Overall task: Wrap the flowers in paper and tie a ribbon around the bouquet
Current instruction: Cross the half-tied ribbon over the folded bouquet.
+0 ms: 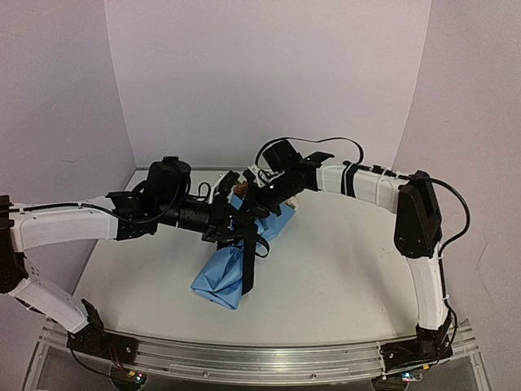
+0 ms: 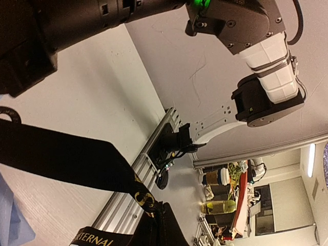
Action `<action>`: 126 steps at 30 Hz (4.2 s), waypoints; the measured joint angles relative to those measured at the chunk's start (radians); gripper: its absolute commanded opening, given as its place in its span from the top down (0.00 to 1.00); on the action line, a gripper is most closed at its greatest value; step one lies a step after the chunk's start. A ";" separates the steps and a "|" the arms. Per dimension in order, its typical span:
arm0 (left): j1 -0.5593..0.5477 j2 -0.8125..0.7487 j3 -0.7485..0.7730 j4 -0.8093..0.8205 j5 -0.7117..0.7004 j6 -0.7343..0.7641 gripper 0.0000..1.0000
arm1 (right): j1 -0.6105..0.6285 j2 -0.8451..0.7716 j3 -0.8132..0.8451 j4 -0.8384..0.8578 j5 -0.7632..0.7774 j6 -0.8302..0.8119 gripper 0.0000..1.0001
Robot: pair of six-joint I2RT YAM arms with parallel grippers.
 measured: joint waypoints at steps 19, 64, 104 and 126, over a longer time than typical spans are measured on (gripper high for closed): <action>-0.130 0.271 0.013 0.073 -0.192 0.226 0.54 | -0.022 -0.059 -0.175 0.007 -0.045 -0.013 1.00; 0.068 -0.032 -0.204 -0.252 -0.439 0.422 0.36 | -0.010 -0.032 0.076 -0.210 -0.087 -0.064 1.00; 0.252 0.364 -0.151 0.063 -0.544 0.557 0.63 | 0.000 -0.025 0.052 -0.209 -0.120 -0.066 1.00; 0.245 0.060 -0.013 -0.229 -0.064 0.442 1.00 | -0.008 0.027 0.056 -0.206 -0.108 -0.130 1.00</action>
